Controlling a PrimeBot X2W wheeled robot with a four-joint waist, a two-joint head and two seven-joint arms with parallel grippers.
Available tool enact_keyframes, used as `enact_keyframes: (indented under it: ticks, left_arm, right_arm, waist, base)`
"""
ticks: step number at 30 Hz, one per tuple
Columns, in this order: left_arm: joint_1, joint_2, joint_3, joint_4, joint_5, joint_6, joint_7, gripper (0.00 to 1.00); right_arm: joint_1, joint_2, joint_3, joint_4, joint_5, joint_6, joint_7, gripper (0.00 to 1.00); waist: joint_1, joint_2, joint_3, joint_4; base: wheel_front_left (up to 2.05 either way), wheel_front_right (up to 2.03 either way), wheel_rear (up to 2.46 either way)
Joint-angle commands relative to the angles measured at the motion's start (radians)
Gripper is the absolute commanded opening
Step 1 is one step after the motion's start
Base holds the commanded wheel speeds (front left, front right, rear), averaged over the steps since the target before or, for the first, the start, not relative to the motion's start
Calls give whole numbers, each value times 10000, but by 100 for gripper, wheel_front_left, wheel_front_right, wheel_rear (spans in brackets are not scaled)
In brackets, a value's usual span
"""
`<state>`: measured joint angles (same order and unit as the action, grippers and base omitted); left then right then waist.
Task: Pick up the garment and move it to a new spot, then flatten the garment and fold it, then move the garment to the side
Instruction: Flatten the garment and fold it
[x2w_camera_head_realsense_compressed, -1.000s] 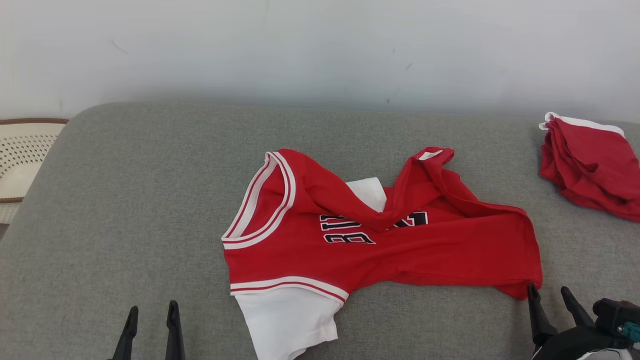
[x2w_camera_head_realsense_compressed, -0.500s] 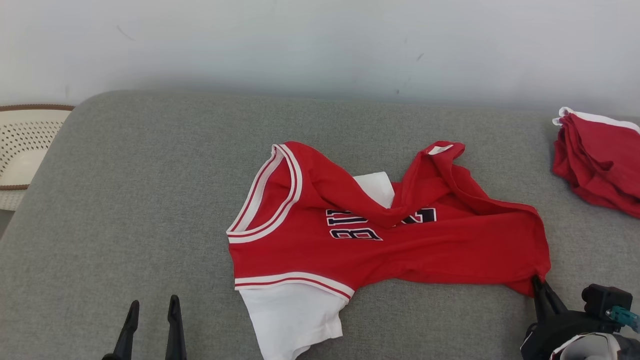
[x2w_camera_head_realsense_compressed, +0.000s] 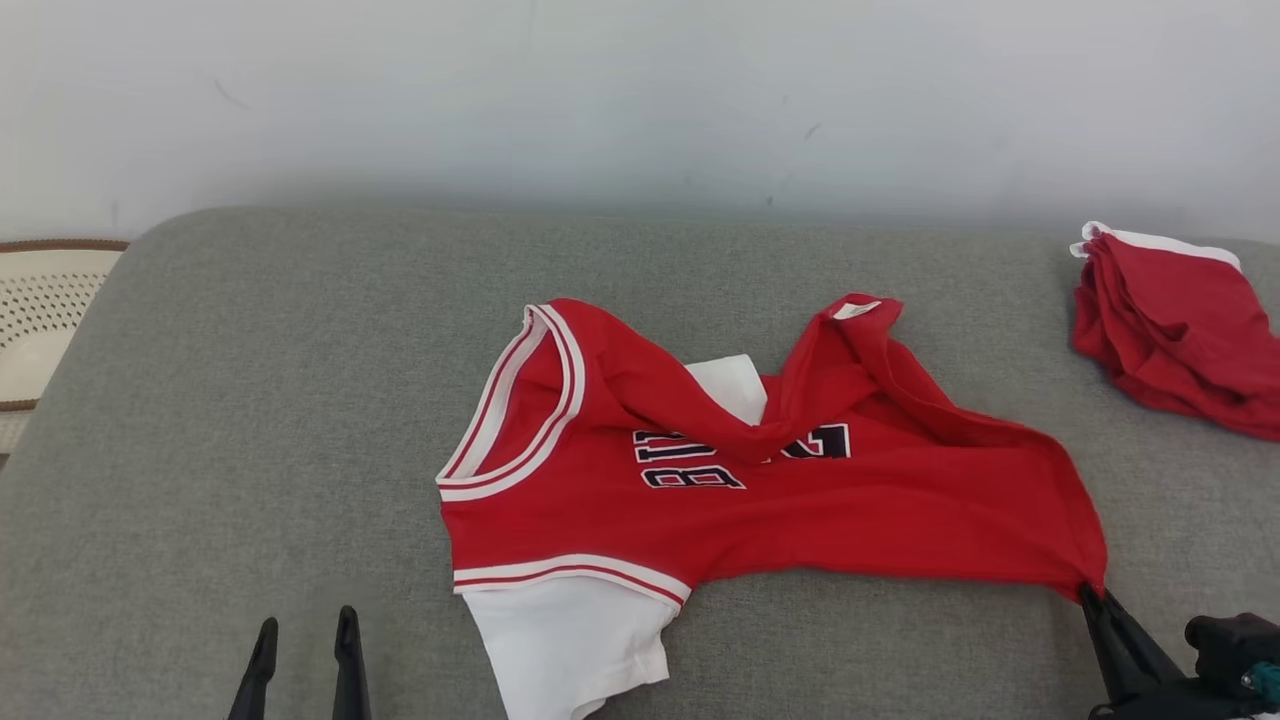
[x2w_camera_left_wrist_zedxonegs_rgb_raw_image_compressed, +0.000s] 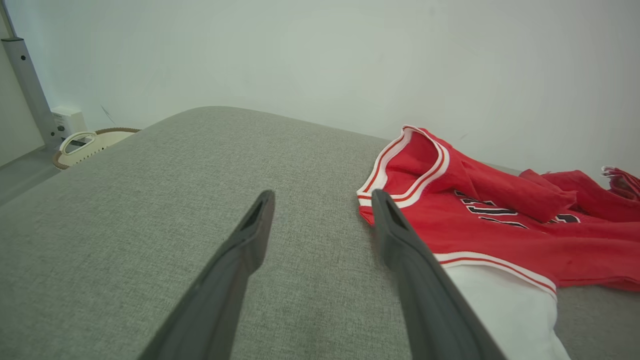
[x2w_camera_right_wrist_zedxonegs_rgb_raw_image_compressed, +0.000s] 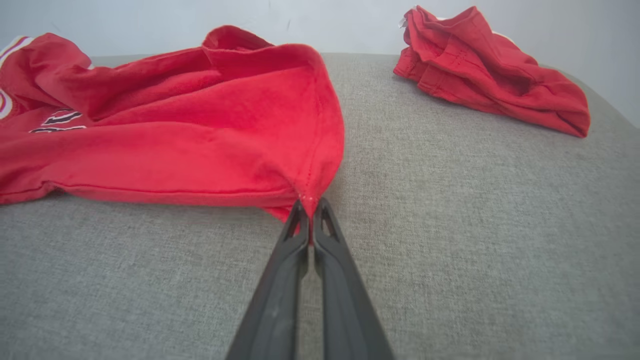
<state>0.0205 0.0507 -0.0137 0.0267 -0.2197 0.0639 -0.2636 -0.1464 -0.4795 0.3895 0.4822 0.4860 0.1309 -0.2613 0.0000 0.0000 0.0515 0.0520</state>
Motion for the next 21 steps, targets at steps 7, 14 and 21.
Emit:
enact_keyframes:
  ticks: [7, 14, 21]
  left_arm:
    - [9, 3, -97, 45, -148, 51, -8, 100]
    - [158, 3, -23, 19, -107, 37, -8, 100]
    - [260, 1, 69, -111, -16, 26, -8, 100]
  right_arm:
    - [358, -167, 235, -460, 121, -2, -50, 100]
    - [645, 95, -390, -1287, -36, -2, -49, 100]
    - [972, 797, -1468, -2039, -746, -2, -50, 100]
  waist:
    - [0, 0, -47, -220]
    - [0, 0, -221, -233]
    - [0, 0, -416, -222]
  base:
    - [0, 0, 0]
    - [0, 0, 0]
    - [0, 0, 0]
